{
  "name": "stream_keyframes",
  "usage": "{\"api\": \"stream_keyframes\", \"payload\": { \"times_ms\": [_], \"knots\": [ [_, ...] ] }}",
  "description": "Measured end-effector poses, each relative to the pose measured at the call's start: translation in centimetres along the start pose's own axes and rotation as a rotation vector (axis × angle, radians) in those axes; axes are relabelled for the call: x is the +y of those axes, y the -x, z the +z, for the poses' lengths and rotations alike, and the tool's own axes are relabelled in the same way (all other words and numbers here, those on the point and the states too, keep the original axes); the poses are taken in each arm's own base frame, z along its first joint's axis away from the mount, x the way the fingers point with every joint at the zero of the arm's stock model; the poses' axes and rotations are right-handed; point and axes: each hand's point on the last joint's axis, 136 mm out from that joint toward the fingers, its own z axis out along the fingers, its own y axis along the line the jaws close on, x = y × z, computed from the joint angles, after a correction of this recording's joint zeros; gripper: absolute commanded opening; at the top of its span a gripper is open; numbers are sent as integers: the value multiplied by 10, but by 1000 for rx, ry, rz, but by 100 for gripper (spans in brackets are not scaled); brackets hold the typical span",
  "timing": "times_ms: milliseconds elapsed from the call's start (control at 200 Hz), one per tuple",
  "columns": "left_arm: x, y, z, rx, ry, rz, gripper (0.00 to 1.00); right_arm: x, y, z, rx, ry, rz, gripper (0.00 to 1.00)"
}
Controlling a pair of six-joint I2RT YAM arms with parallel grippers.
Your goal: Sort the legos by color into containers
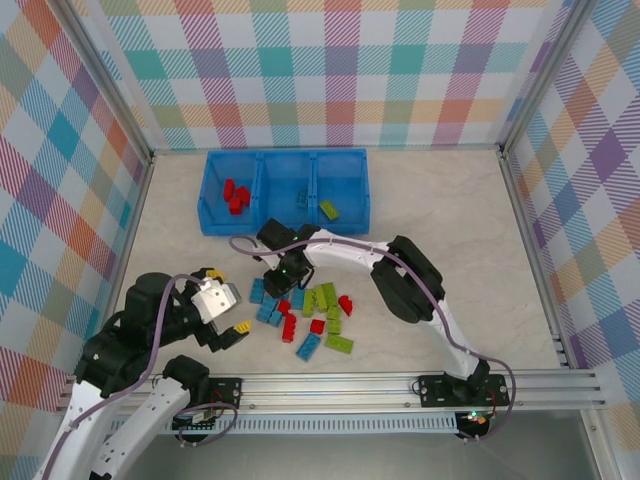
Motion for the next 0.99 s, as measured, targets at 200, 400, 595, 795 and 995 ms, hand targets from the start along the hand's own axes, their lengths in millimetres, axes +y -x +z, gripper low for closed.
{"api": "stream_keyframes", "payload": {
  "times_ms": [200,400,595,795,995],
  "knots": [
    [1,3,8,-29,-4,-5,100,-7,9,-34,-91,-36,2,23],
    [6,11,11,-70,12,-24,100,-33,71,-125,-399,-122,21,23],
    [16,21,14,-123,51,-64,100,-94,124,-190,-631,-269,85,25],
    [23,26,18,-139,76,-102,100,-125,164,-196,-696,-343,80,27],
    [24,26,19,-141,75,-123,100,-139,190,-164,-660,-383,56,38]
  ]
}}
